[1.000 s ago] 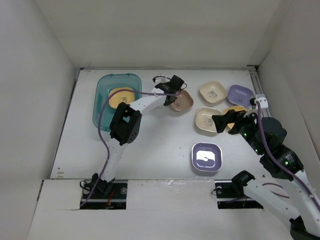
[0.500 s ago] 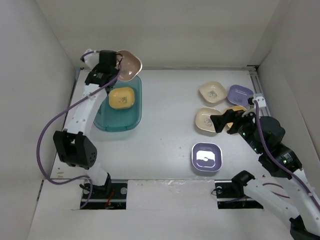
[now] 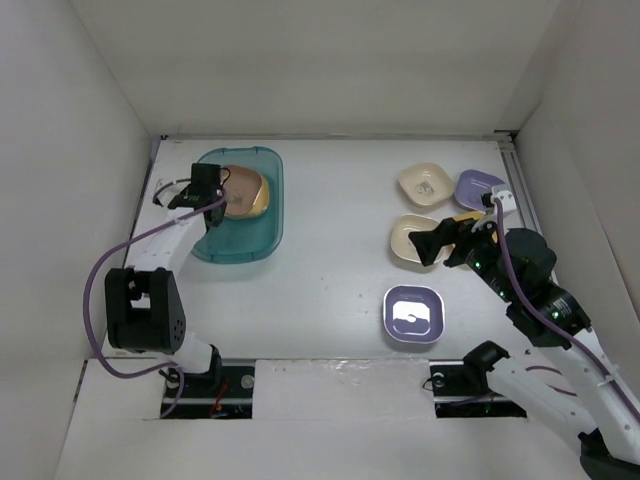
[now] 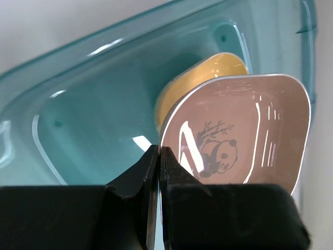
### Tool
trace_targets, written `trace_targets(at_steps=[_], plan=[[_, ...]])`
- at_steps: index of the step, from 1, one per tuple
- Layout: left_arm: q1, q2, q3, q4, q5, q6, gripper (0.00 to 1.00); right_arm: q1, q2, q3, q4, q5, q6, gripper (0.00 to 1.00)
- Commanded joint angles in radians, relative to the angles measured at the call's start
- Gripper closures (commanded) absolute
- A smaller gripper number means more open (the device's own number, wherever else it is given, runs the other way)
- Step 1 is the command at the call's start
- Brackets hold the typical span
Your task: Place the plates into the plastic bin on the countertop
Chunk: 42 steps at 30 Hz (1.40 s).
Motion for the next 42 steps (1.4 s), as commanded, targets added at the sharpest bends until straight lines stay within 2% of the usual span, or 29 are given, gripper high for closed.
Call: trace_targets(at_steps=[1,4,7,13,16,20,21,22,23,24,25,26,27,29,31,33,34,35,37,38,42], plan=[[0.001,-0.049,-0.067,0.195,0.027,-0.126,1.0,-0.001,-0.004,0.004,0.068,-0.03,0.016,0.0],[0.001,0.022,-0.01,0.179,0.027,-0.155,1.0,-0.001,-0.013,0.004,0.058,-0.021,0.016,0.0],[0.001,0.114,0.069,0.095,0.04,-0.189,1.0,-0.001,-0.023,0.004,0.048,-0.01,0.016,0.0],[-0.02,0.152,0.074,0.084,0.05,-0.244,0.99,-0.001,-0.023,0.004,0.048,-0.01,0.006,0.0],[-0.031,0.131,0.053,0.115,0.05,-0.244,0.59,-0.001,-0.023,0.004,0.048,-0.001,-0.004,0.0],[-0.04,0.048,0.031,0.138,0.059,-0.209,0.26,-0.001,-0.013,0.004,0.048,-0.001,-0.013,0.0],[-0.074,-0.013,0.031,0.138,0.039,-0.209,0.19,-0.001,-0.013,0.004,0.048,-0.001,-0.013,0.0],[-0.1,-0.047,0.031,0.129,0.012,-0.185,0.04,-0.001,-0.003,0.004,0.048,-0.001,-0.013,0.0],[-0.132,-0.085,0.031,0.129,-0.025,-0.16,0.0,-0.001,-0.003,0.004,0.048,-0.001,-0.013,0.0],[-0.172,-0.152,0.047,0.141,-0.126,-0.132,0.0,-0.001,-0.003,0.004,0.059,-0.001,-0.013,0.0],[-0.266,-0.182,0.057,0.141,-0.177,-0.103,0.0,-0.001,-0.003,0.004,0.059,-0.001,-0.013,0.0],[-0.314,-0.203,0.068,0.188,-0.212,-0.064,0.0,-0.001,-0.003,0.004,0.059,-0.001,-0.013,0.0],[-0.36,-0.22,0.068,0.223,-0.225,0.074,0.0,-0.001,-0.003,0.013,0.059,-0.001,-0.013,0.0],[-0.478,-0.231,0.087,0.263,-0.185,0.177,0.0,-0.001,-0.003,0.023,0.045,0.028,-0.004,0.0],[-0.554,-0.172,0.102,0.229,-0.11,0.269,0.0,-0.001,-0.013,0.04,-0.002,0.059,-0.004,0.0],[-0.687,-0.129,0.088,0.234,-0.063,0.329,0.0,-0.001,-0.022,0.082,-0.042,0.117,0.005,0.0],[-0.741,-0.075,0.088,0.215,-0.062,0.33,0.0,-0.001,-0.023,0.098,-0.088,0.136,0.005,0.0],[-0.855,-0.046,0.088,0.204,-0.102,0.346,0.0,-0.011,-0.033,0.115,-0.108,0.166,0.005,0.0],[-0.957,0.016,0.099,0.17,-0.119,0.345,0.0,-0.011,-0.059,0.158,-0.158,0.194,0.005,0.0],[-1.045,0.086,0.111,0.156,-0.13,0.345,0.0,-0.011,-0.07,0.172,-0.174,0.22,0.005,0.0],[-1.187,0.235,0.201,0.063,-0.16,0.294,0.0,-0.011,-0.125,0.223,-0.22,0.262,0.005,0.0]])
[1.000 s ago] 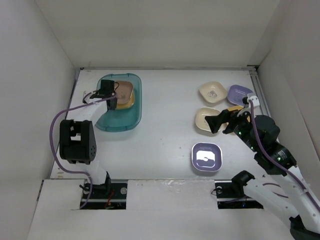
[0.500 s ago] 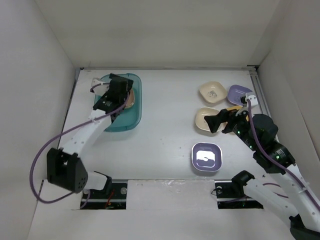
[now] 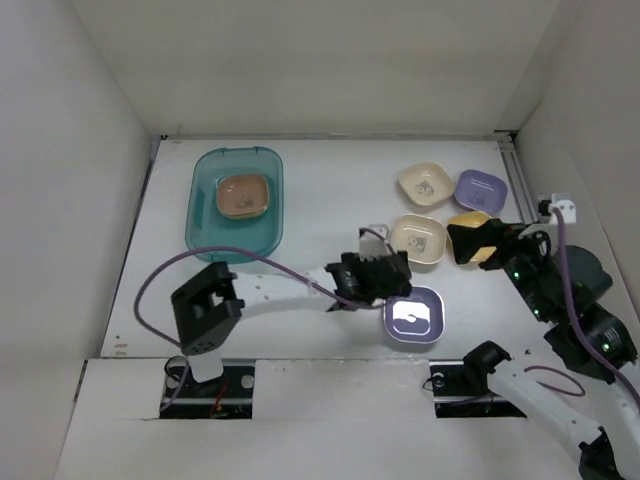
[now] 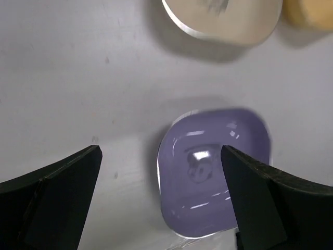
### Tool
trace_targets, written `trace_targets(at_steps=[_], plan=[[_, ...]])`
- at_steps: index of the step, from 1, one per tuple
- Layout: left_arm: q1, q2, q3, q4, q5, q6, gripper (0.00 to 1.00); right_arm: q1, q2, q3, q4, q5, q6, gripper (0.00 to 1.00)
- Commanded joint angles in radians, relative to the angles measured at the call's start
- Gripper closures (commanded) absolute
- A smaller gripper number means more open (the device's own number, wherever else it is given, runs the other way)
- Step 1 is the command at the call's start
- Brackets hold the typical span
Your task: Place the plates into the plastic bin on the countertop
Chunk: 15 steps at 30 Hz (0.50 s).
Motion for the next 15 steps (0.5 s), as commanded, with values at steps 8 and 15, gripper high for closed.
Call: trace_targets(at_steps=[8,15], plan=[[-0.088,0.122,-0.002,-0.119,-0.001,-0.094,0.21,-0.003,-0.057,0.071,-0.061,0.048,0.005,0.0],[-0.088,0.24,0.048,-0.216,-0.019,-0.142,0.63,-0.003,-0.068,0.062,-0.032,0.016,0.005,0.0]])
